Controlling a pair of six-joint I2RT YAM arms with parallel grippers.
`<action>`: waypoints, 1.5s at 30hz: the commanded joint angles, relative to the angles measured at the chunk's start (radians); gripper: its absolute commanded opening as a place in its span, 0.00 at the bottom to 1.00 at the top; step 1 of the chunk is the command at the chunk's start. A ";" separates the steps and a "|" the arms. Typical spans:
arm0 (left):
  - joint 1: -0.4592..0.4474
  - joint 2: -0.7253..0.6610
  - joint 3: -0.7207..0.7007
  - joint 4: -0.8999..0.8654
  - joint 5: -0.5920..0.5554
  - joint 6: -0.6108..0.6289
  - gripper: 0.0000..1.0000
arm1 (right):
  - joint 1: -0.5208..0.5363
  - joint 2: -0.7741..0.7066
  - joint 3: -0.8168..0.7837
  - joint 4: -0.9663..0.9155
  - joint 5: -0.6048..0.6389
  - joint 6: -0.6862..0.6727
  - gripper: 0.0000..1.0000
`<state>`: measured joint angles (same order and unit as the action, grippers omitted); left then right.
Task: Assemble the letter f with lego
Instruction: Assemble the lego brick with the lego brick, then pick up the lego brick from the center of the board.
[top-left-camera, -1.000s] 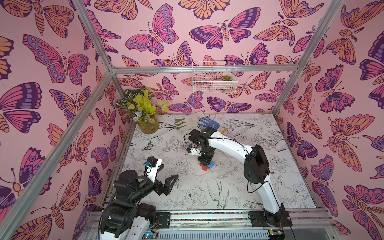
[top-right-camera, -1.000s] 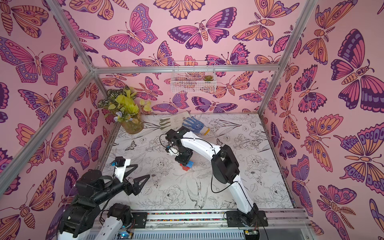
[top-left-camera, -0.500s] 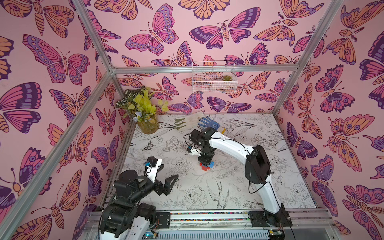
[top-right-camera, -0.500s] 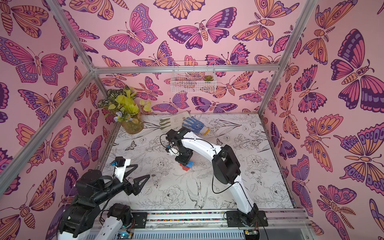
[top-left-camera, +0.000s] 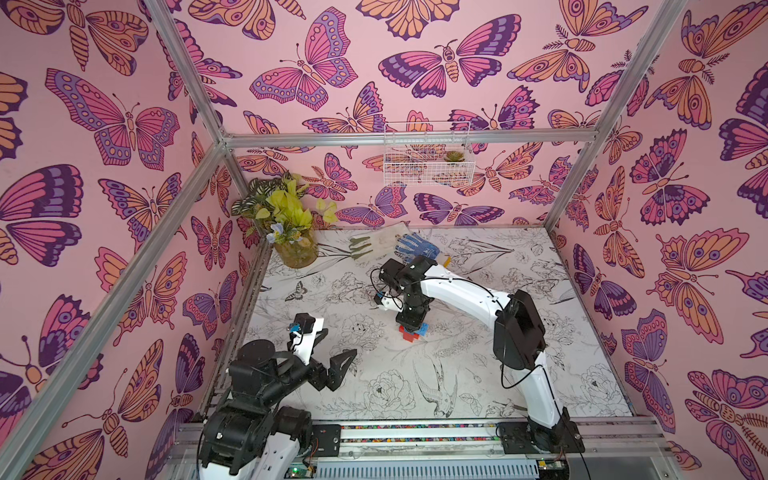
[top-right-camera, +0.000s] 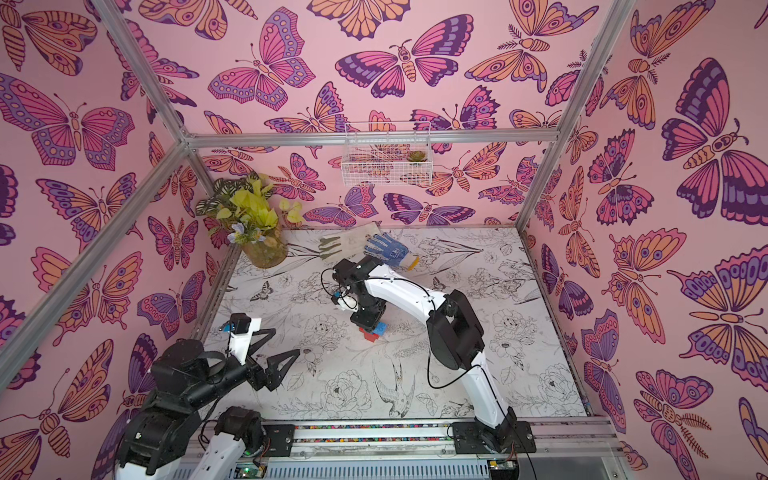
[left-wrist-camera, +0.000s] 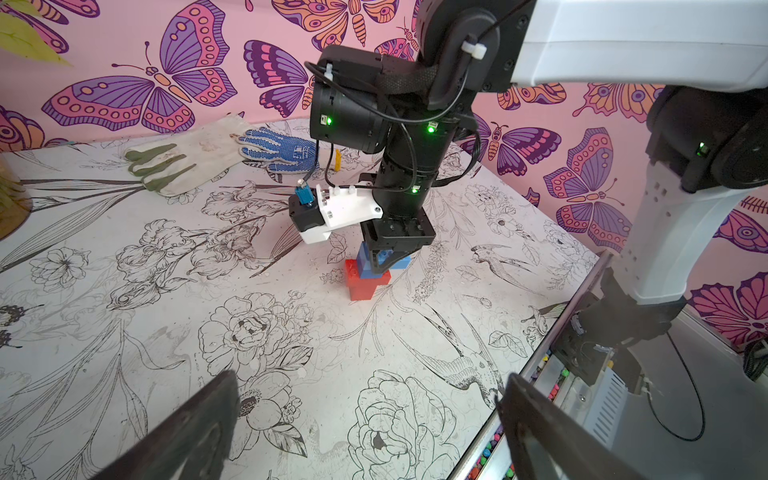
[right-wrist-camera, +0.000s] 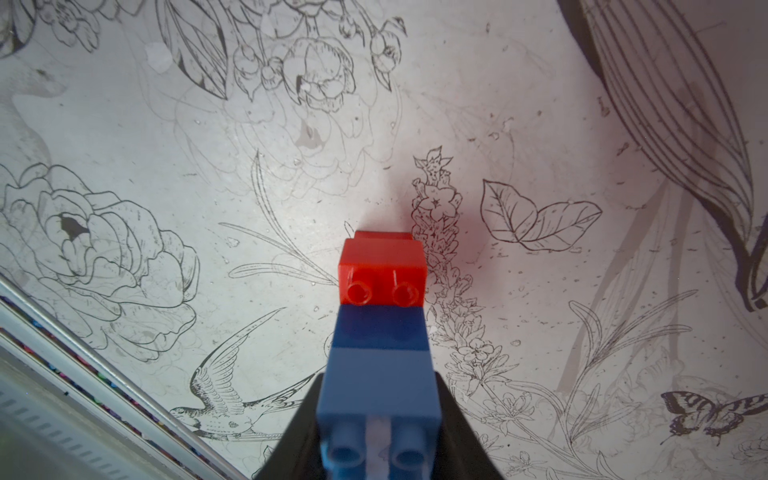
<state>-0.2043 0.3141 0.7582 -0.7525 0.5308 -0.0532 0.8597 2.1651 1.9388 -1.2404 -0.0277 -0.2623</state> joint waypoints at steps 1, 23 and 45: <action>-0.009 -0.004 -0.012 0.015 0.000 -0.001 0.99 | -0.001 -0.032 -0.016 0.025 -0.029 0.009 0.26; -0.009 0.000 -0.013 0.015 0.000 -0.001 0.99 | 0.000 -0.033 -0.006 0.032 -0.035 0.009 0.43; -0.009 0.012 -0.012 0.015 0.000 -0.003 0.99 | -0.008 -0.360 -0.434 0.426 -0.122 -0.008 0.61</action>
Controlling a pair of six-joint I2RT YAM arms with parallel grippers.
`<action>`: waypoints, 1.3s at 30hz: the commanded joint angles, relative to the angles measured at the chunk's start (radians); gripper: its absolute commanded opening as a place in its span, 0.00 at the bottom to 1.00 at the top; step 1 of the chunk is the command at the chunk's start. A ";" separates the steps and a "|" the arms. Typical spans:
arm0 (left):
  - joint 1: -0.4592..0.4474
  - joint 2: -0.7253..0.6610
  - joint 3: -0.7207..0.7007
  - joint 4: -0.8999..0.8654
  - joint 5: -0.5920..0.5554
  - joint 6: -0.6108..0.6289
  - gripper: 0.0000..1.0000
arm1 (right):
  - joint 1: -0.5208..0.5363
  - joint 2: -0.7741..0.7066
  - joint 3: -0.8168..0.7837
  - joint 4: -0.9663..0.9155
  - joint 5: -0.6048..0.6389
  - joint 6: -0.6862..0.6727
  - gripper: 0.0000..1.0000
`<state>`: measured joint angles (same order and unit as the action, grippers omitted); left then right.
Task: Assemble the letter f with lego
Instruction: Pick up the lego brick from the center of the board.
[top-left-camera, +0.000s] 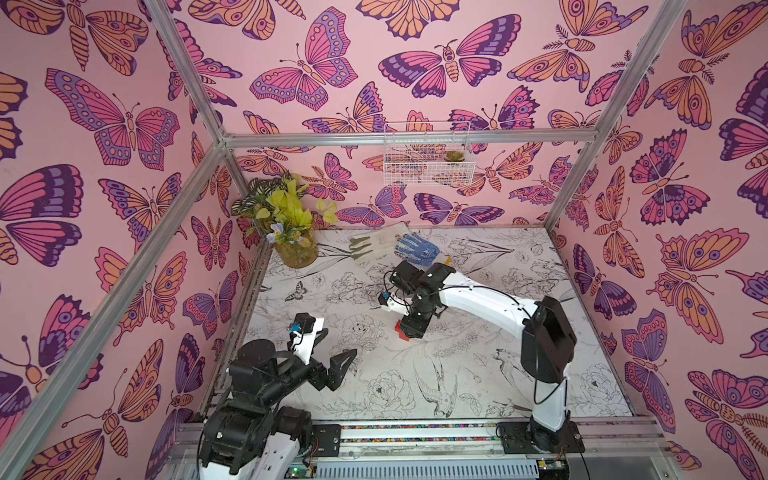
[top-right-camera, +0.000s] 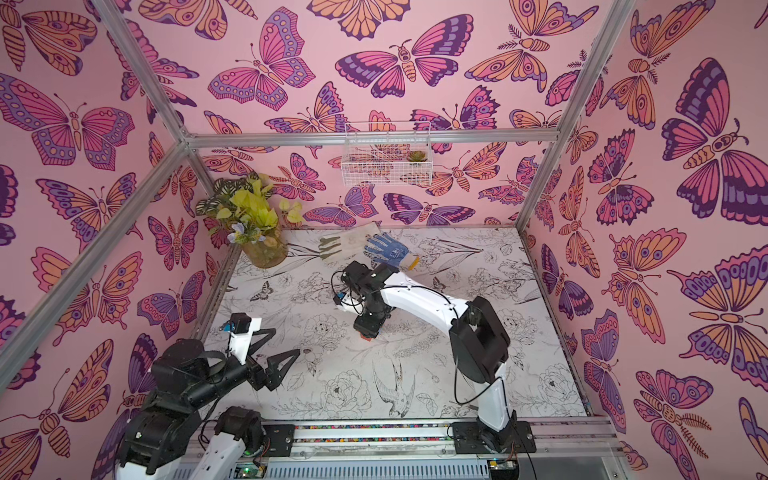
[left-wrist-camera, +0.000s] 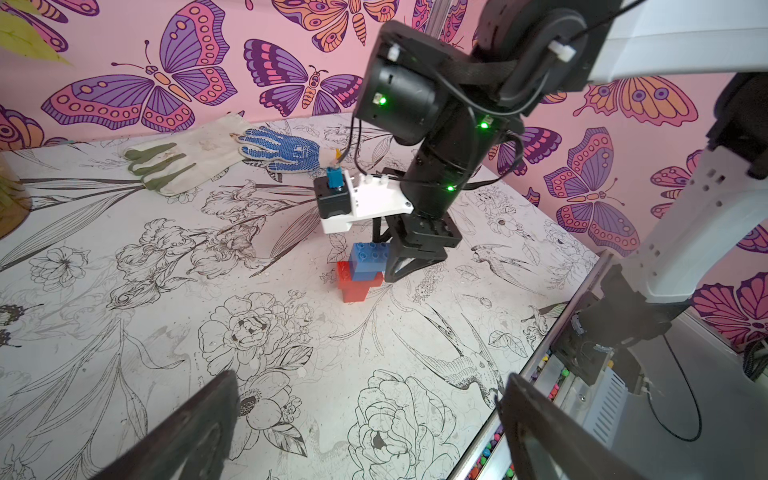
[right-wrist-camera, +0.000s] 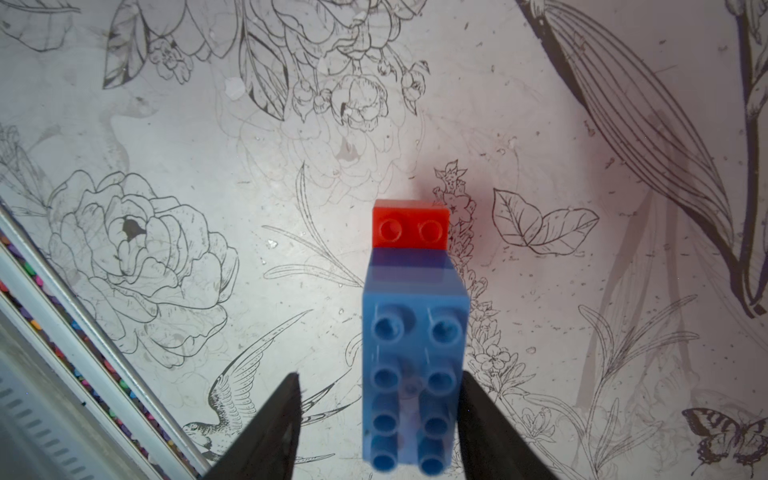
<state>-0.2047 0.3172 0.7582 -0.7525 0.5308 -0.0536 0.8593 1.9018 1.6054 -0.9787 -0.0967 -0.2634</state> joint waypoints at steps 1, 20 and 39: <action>-0.009 0.015 -0.012 0.015 0.000 -0.003 0.99 | -0.007 -0.134 -0.151 0.212 -0.065 -0.007 0.62; -0.009 0.055 -0.014 0.021 0.017 -0.001 0.99 | -0.034 -0.417 -0.640 0.798 -0.032 0.067 0.66; -0.009 0.050 -0.014 0.023 0.019 -0.001 0.99 | -0.174 -0.406 -0.647 0.747 -0.468 -0.155 0.66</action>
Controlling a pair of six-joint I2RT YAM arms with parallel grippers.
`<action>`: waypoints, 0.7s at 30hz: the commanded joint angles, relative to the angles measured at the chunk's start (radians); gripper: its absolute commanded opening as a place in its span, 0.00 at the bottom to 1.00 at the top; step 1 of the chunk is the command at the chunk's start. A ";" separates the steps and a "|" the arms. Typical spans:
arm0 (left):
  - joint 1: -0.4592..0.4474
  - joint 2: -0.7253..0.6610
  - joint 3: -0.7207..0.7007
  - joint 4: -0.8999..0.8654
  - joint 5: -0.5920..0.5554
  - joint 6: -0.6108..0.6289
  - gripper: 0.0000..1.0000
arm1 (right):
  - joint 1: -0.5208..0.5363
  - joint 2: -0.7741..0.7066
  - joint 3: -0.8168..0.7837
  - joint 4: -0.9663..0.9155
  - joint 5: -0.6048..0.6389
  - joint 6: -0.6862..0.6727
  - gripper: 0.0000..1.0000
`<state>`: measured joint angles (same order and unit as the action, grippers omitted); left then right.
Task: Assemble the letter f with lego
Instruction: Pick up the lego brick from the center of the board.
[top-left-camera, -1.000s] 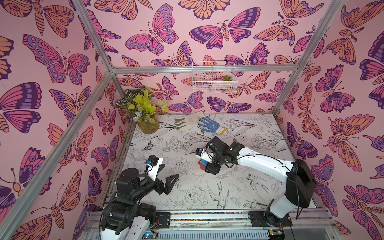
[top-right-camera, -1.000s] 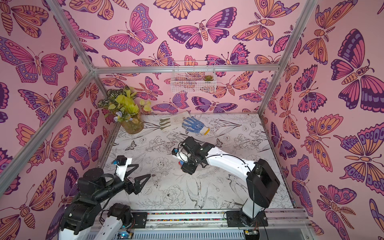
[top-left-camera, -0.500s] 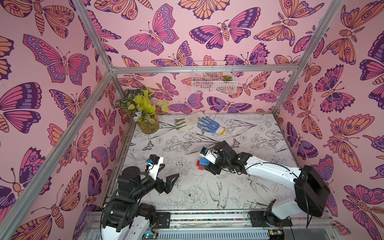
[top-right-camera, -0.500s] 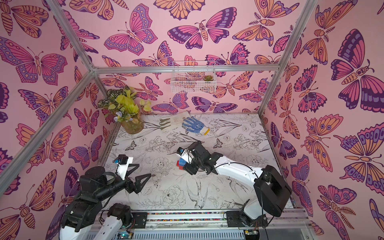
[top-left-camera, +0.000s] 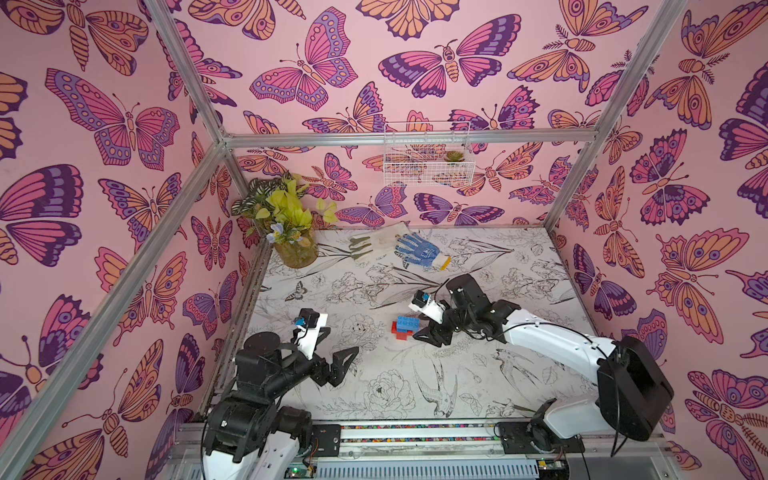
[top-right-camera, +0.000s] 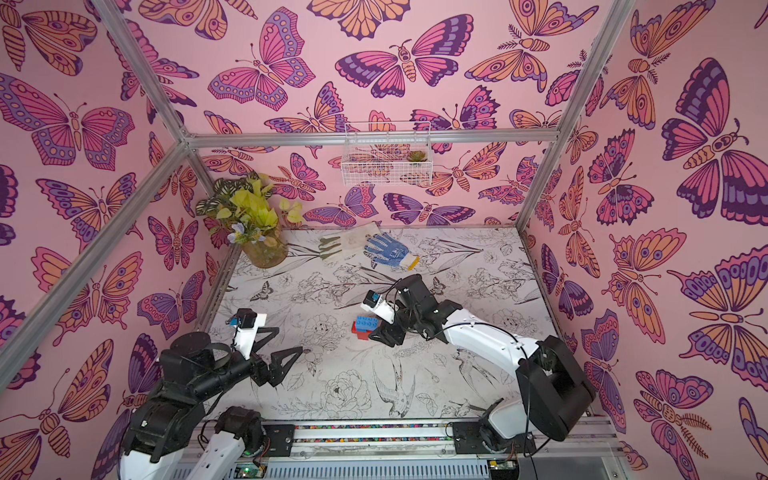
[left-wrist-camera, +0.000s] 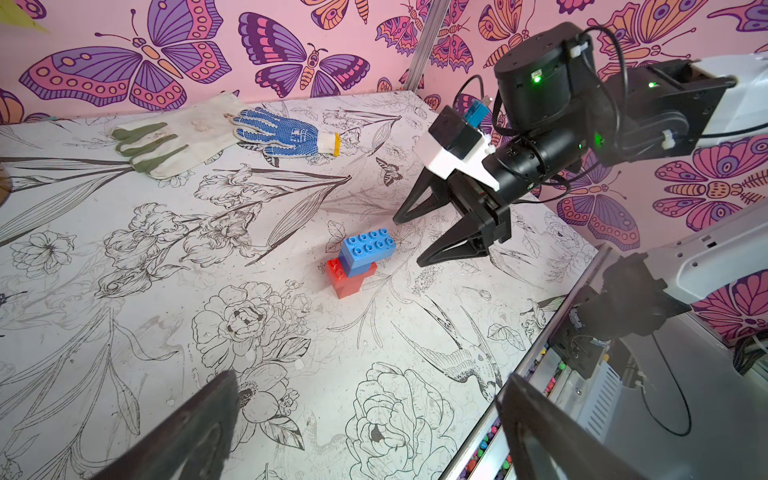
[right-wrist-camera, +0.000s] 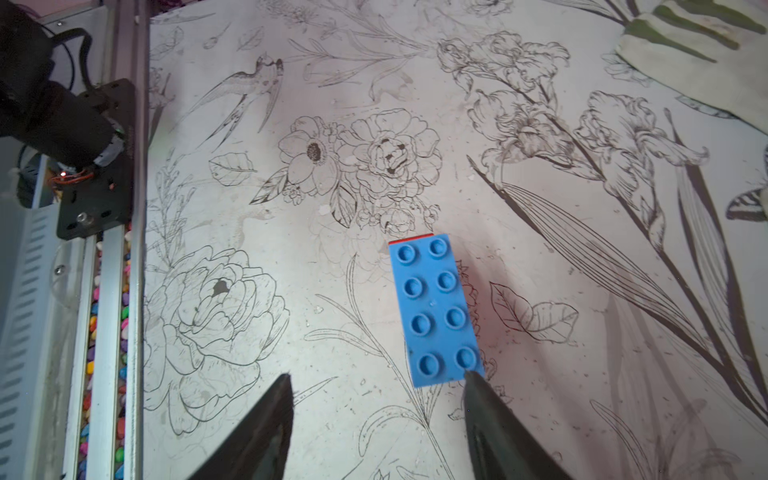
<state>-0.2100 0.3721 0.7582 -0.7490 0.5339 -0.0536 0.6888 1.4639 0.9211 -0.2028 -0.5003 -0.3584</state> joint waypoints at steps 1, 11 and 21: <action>-0.003 -0.004 -0.015 0.019 0.016 -0.002 0.99 | -0.006 0.043 0.042 -0.029 -0.058 -0.064 0.66; -0.003 0.002 -0.015 0.021 0.021 0.000 0.99 | -0.019 0.043 0.032 0.002 -0.040 -0.059 0.65; -0.003 -0.001 -0.014 0.022 0.022 0.000 0.99 | -0.052 0.034 0.031 0.003 -0.061 -0.059 0.65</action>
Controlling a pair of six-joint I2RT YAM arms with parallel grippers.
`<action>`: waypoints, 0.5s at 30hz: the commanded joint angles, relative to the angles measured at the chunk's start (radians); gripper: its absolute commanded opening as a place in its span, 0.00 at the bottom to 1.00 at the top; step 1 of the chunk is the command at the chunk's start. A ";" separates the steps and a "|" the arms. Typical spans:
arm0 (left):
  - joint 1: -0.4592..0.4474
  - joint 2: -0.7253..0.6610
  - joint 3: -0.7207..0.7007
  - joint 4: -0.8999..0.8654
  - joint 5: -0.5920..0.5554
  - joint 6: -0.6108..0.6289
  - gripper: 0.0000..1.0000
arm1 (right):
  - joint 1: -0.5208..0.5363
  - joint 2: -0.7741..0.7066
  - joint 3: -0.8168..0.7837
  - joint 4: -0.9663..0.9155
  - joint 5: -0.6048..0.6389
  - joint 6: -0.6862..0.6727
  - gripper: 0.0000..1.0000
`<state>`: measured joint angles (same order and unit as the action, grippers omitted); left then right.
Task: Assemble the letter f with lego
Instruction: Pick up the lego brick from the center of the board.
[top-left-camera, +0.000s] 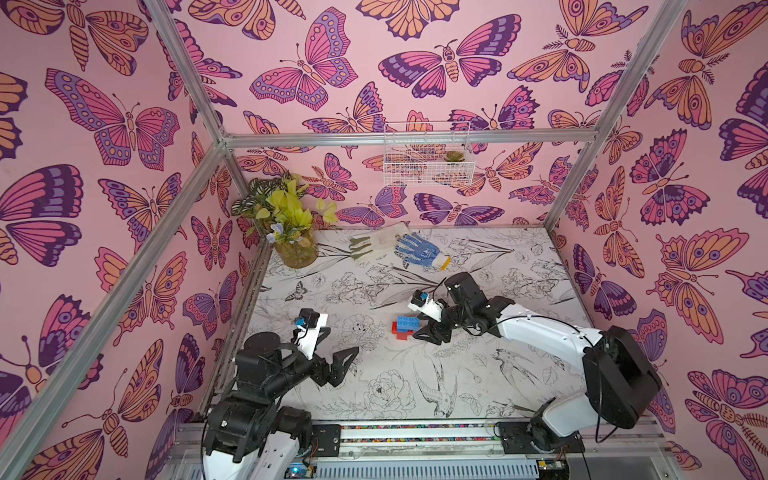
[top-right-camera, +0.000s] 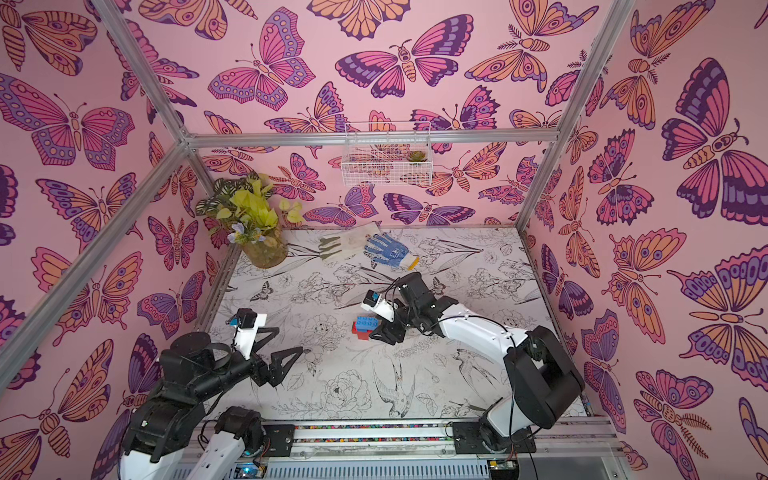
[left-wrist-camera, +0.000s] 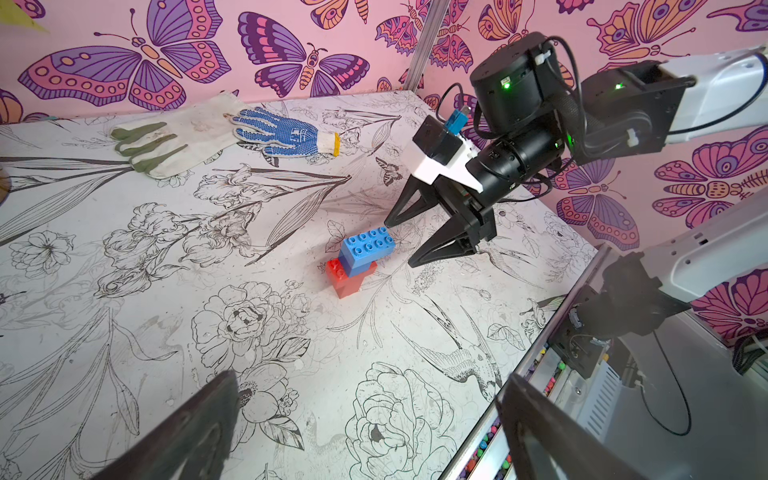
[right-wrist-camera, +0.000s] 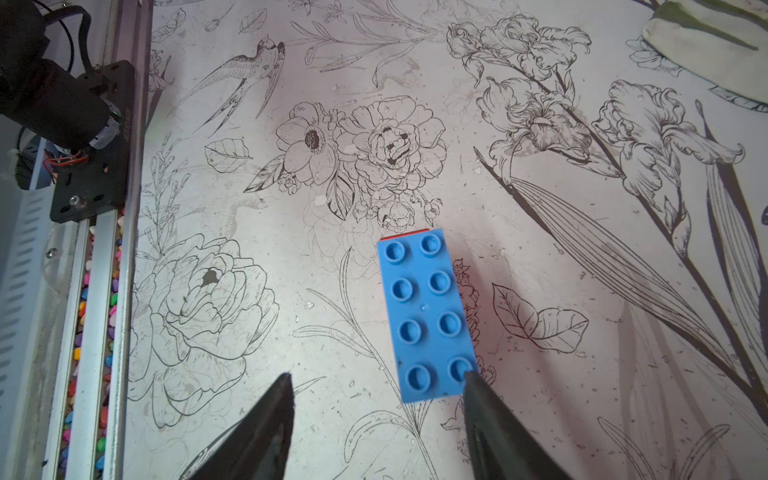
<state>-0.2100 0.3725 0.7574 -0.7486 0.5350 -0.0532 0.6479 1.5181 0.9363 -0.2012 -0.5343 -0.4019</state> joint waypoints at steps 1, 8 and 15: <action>-0.003 -0.001 -0.014 0.021 0.021 0.000 0.99 | -0.016 -0.017 0.019 -0.002 -0.033 -0.018 0.65; -0.003 -0.003 -0.015 0.021 0.021 0.000 0.99 | -0.041 0.029 0.053 -0.028 -0.071 -0.042 0.65; -0.003 -0.003 -0.015 0.021 0.022 0.000 0.99 | -0.041 0.097 0.100 -0.077 -0.086 -0.075 0.65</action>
<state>-0.2100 0.3725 0.7567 -0.7486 0.5350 -0.0532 0.6102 1.5829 1.0039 -0.2268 -0.5892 -0.4480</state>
